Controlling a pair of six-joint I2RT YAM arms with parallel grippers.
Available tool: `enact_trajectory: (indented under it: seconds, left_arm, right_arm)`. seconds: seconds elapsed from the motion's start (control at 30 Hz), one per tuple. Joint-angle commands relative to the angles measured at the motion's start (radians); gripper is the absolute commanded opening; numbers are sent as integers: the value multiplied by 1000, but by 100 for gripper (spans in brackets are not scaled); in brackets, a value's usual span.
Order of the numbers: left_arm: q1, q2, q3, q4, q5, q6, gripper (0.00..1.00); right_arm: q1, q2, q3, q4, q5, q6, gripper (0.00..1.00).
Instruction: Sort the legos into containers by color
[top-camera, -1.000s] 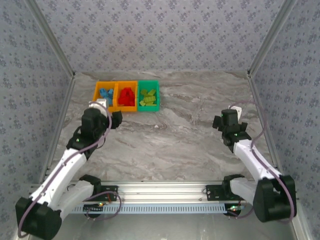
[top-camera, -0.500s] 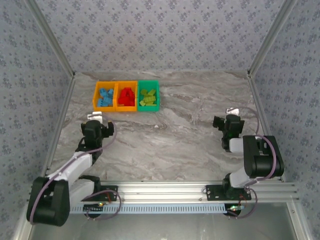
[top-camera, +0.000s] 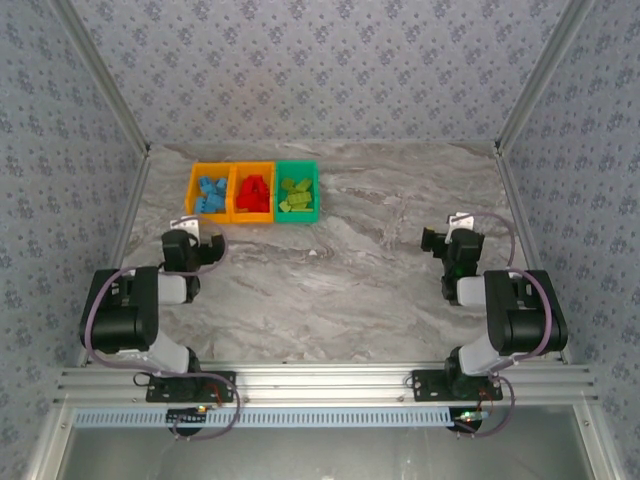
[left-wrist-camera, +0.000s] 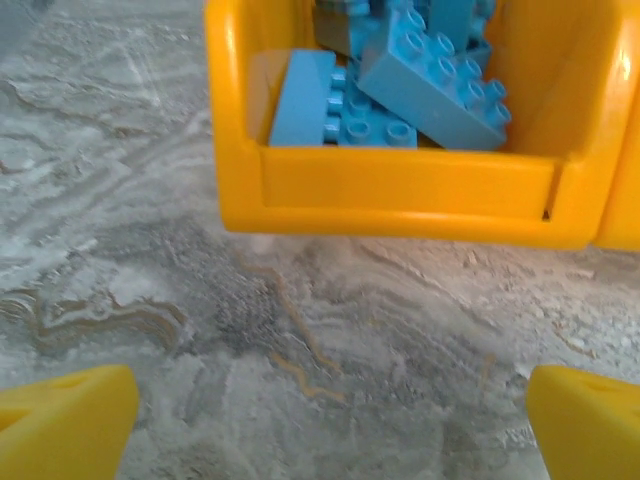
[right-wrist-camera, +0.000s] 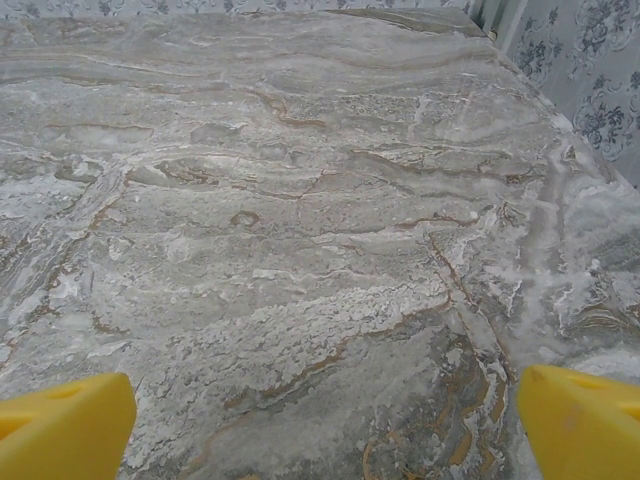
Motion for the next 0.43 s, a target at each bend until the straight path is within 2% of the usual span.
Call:
enact_trajectory:
  seconds: [0.0, 0.33, 0.4]
  left_arm:
    - [-8, -19, 24, 54, -7, -16, 99]
    - [-27, -12, 29, 53, -22, 2, 99]
    - [-26, -13, 30, 53, -21, 2, 99]
  right_arm:
    - [-2, 4, 6, 30, -8, -15, 100]
    - [-2, 4, 9, 28, -8, -16, 100]
    - [1, -1, -3, 46, 30, -4, 100]
